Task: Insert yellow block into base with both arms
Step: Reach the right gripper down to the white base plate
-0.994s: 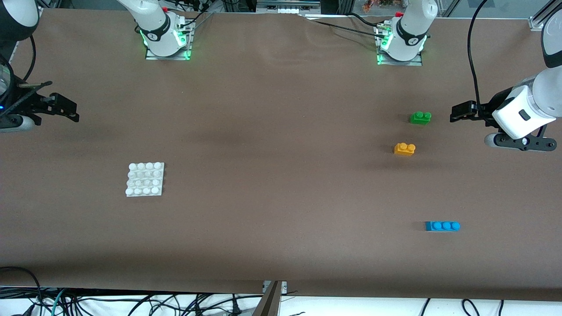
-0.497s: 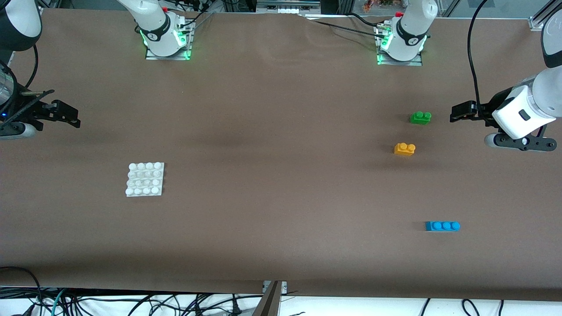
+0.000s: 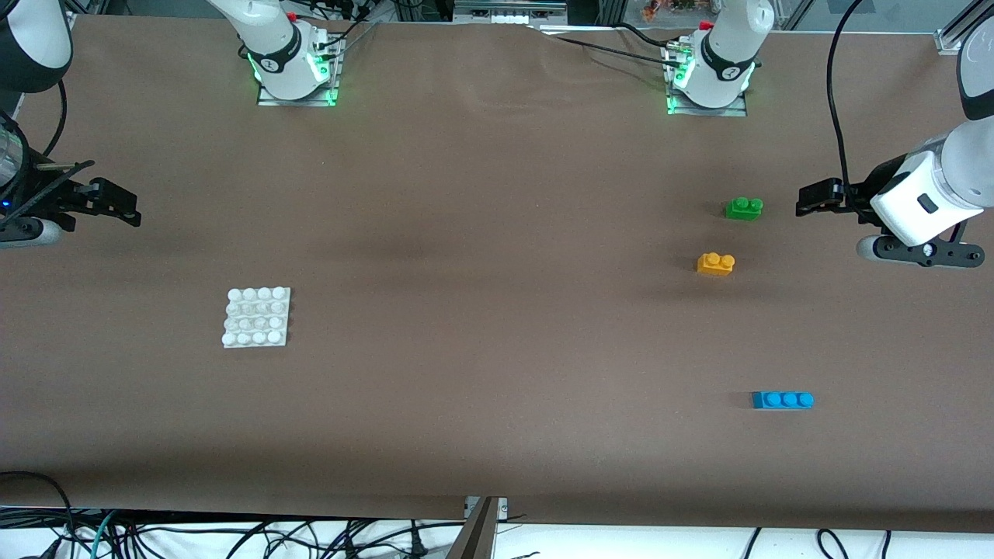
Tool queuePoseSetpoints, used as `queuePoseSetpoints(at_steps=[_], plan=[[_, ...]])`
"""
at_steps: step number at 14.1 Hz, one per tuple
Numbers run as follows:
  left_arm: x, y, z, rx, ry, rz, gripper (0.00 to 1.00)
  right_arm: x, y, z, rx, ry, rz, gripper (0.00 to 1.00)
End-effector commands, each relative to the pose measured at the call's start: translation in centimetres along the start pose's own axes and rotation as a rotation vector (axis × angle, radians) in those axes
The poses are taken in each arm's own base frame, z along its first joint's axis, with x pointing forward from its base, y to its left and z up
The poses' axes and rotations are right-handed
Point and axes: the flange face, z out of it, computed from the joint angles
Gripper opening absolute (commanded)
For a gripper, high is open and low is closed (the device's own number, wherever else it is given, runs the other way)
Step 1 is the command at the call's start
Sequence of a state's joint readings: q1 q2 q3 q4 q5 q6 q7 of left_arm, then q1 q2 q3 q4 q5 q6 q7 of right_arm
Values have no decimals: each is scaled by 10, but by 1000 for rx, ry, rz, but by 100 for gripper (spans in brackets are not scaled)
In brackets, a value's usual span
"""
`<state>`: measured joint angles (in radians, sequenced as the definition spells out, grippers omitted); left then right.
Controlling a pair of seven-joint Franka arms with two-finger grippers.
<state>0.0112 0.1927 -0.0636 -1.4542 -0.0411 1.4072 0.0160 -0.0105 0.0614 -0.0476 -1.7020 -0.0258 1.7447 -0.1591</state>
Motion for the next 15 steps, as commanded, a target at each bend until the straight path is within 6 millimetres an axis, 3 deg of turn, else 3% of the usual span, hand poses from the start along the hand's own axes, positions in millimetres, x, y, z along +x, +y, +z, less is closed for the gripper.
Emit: queuePoseSetpoints(at_steps=[1,4,10,15], plan=[[-2,0,-6,18,-2,7,100,20,4,37,11,-13,10,100],[-2,0,-6,18,-2,7,100,48,10,108,10,-18,18,100],[-1,-1,-5,17,-5,6,100,67,7,246,42,14,42,100],[-2,-2,-3,17,-9,7,100,61,6,313,30,35,37,99]])
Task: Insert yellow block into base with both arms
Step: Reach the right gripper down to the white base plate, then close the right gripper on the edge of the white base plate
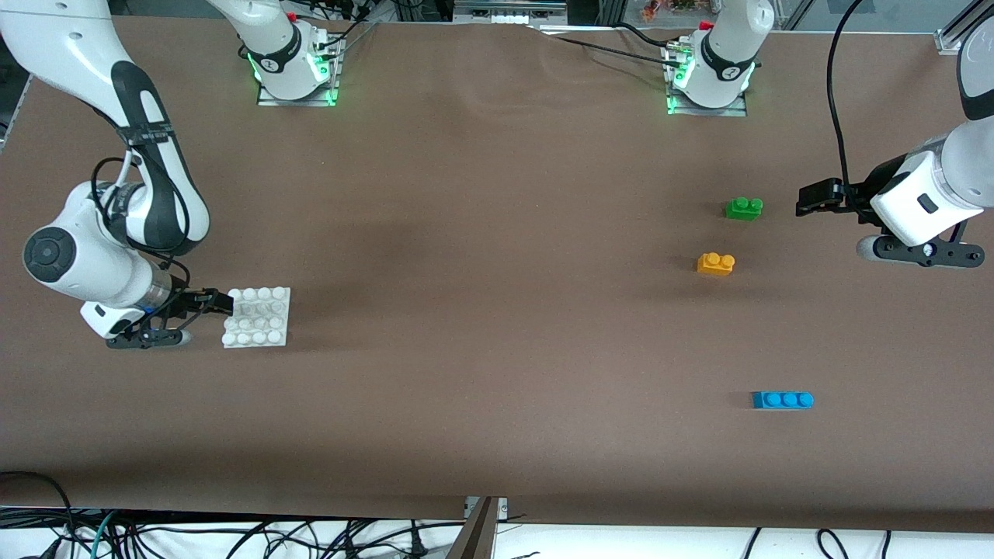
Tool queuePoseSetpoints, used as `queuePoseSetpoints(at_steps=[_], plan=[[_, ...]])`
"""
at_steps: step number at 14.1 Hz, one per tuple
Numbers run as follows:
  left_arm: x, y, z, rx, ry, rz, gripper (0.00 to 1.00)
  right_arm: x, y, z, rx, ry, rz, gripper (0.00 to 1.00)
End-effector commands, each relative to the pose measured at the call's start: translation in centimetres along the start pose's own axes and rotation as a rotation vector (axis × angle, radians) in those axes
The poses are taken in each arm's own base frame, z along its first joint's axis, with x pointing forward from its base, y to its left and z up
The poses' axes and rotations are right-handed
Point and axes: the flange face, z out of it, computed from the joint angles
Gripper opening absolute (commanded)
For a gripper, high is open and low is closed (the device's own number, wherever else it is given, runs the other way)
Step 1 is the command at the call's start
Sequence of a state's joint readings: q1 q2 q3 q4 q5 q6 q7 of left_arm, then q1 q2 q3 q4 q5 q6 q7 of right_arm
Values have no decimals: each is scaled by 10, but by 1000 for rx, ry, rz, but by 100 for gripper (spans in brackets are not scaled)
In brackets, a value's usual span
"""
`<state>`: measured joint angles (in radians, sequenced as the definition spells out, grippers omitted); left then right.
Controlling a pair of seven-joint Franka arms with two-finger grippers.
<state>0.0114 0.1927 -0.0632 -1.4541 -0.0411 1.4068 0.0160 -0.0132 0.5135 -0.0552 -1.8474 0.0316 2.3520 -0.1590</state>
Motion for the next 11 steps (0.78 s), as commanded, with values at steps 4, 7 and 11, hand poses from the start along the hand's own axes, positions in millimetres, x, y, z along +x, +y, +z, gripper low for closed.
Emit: queuePoseSetpoints(at_steps=[4,7,11], plan=[[-2,-4,-3,17,-9,6,100,-8,0,32,5,35,10,99],[-2,-6,-3,16,-9,8,100,-8,1,53,7,41,19,99],[-2,-6,-3,16,-10,8,100,-8,-2,58,11,40,26,99]])
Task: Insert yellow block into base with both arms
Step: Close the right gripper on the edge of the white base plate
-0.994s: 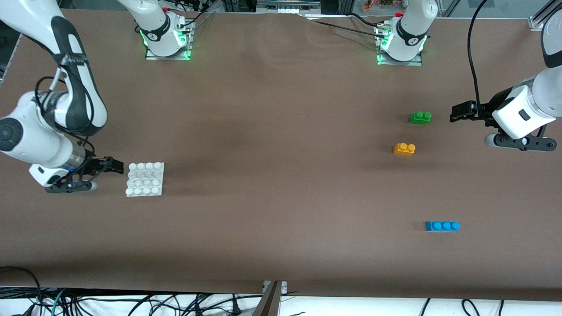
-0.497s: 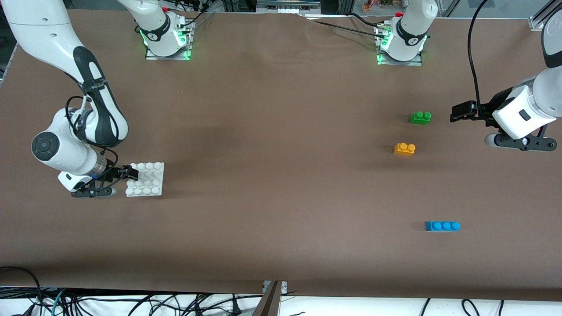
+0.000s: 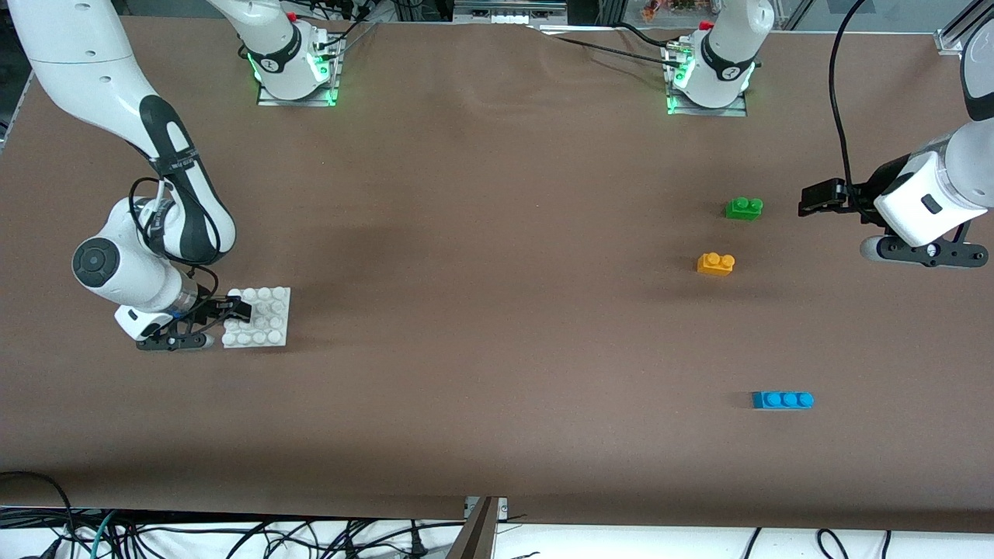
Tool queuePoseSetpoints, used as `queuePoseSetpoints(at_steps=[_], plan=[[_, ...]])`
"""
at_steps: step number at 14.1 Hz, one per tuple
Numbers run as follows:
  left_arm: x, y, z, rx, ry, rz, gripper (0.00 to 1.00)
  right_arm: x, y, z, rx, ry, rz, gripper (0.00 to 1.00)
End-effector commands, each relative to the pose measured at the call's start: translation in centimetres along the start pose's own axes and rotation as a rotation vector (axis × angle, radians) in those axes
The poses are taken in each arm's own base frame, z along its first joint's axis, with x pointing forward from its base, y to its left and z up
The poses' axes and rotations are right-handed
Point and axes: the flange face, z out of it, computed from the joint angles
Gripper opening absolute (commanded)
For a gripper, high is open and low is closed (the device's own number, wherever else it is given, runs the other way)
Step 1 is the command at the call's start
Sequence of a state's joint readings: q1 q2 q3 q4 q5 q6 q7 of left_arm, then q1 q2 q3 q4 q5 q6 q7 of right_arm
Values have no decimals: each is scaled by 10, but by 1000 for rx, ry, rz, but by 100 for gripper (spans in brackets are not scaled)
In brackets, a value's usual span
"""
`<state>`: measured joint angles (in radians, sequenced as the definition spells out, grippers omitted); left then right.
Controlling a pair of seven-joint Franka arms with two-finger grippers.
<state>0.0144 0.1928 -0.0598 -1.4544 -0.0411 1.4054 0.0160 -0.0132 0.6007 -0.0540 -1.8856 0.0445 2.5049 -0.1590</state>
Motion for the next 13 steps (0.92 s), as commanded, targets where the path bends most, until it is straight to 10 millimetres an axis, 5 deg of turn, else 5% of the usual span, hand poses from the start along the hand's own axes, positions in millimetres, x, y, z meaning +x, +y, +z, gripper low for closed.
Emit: queuePoseSetpoints(at_steps=[1,9,13], plan=[[-1,-3,-2,17,-10,14,100,0,-2,-1,14,16,17,99],[-1,-3,-3,17,-9,16,100,6,-7,-11,21,20,-3,99],[-1,-3,-3,17,-9,16,100,2,-4,11,18,15,-6,99]])
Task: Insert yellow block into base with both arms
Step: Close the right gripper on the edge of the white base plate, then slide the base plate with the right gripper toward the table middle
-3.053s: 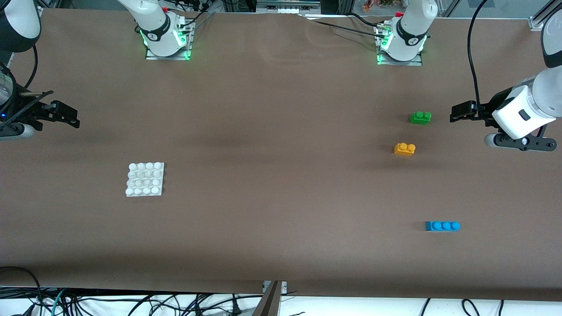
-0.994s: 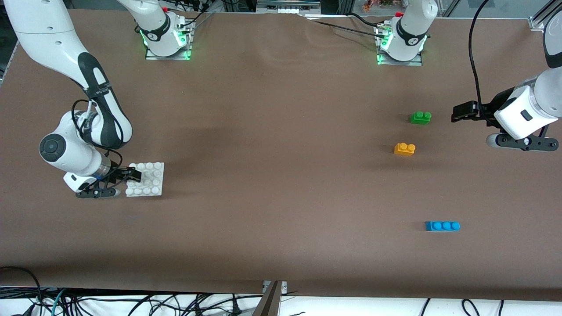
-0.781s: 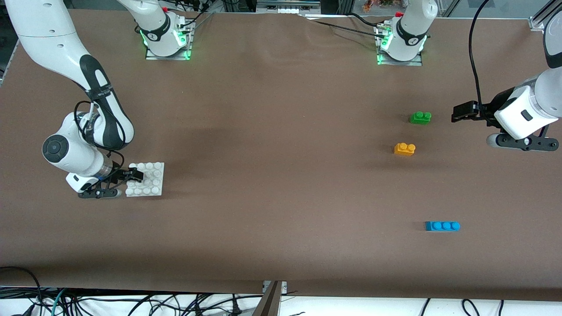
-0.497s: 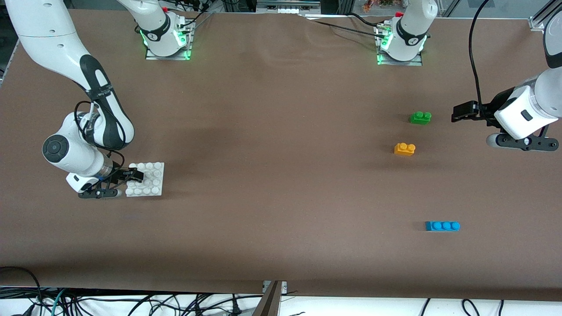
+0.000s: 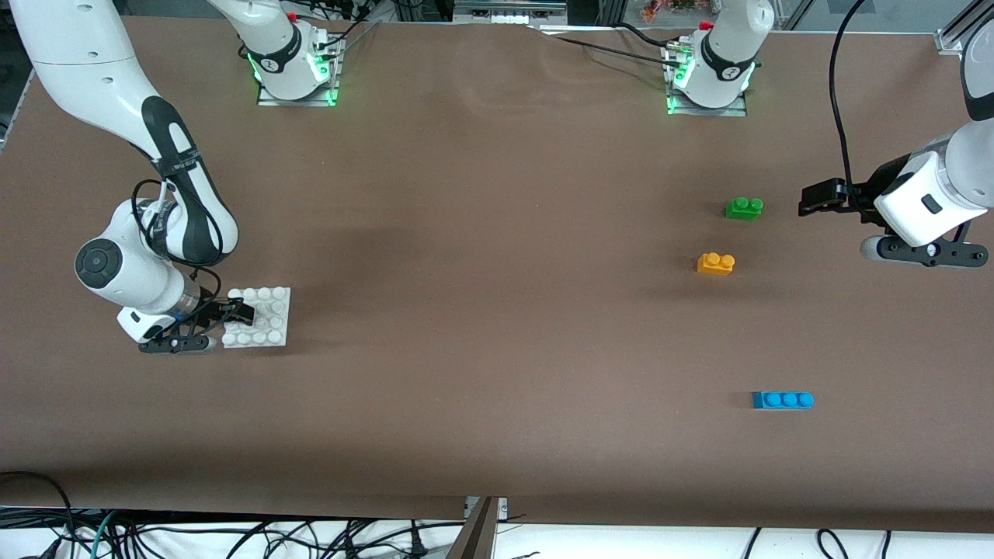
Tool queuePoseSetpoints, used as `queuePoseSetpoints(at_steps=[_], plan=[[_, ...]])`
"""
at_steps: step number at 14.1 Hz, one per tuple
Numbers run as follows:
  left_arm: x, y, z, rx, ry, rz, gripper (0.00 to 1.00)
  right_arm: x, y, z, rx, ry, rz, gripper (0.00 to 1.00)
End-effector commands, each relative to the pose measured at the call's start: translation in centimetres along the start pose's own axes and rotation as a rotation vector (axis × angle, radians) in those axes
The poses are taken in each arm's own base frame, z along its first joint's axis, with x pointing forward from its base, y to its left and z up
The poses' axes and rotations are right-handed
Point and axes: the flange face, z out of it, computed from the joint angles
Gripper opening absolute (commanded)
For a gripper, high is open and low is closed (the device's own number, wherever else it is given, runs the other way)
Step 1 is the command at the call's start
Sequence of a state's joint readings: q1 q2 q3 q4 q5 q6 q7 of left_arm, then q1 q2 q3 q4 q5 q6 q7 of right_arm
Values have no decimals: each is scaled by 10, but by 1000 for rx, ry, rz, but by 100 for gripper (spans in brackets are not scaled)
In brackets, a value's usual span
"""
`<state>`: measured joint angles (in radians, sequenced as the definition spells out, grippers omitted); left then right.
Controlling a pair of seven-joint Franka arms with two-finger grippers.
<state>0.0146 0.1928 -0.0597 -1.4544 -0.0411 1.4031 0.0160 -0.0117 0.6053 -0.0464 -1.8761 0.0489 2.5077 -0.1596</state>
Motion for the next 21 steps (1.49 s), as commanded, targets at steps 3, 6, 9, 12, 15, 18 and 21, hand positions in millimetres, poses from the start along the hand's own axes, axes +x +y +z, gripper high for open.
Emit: queuePoseSetpoints(at_steps=[3,6,9,12,15,18,21], plan=[[-1,-2,-4,17,-5,15,100,-2,4,14,13,8,13,91],[-1,-2,-4,17,-5,16,100,-1,-10,11,24,2,16,67],[-1,-2,-4,17,-5,14,100,1,-28,11,43,-2,21,66],[-1,-2,-4,17,-5,13,100,3,-62,10,68,0,72,66],[-1,-2,-3,17,-6,13,100,6,-96,10,70,18,39,66],[-1,-2,-4,17,-5,13,100,5,-143,9,66,16,36,67],[-1,-2,-4,17,-5,11,100,3,-183,7,69,25,15,67]])
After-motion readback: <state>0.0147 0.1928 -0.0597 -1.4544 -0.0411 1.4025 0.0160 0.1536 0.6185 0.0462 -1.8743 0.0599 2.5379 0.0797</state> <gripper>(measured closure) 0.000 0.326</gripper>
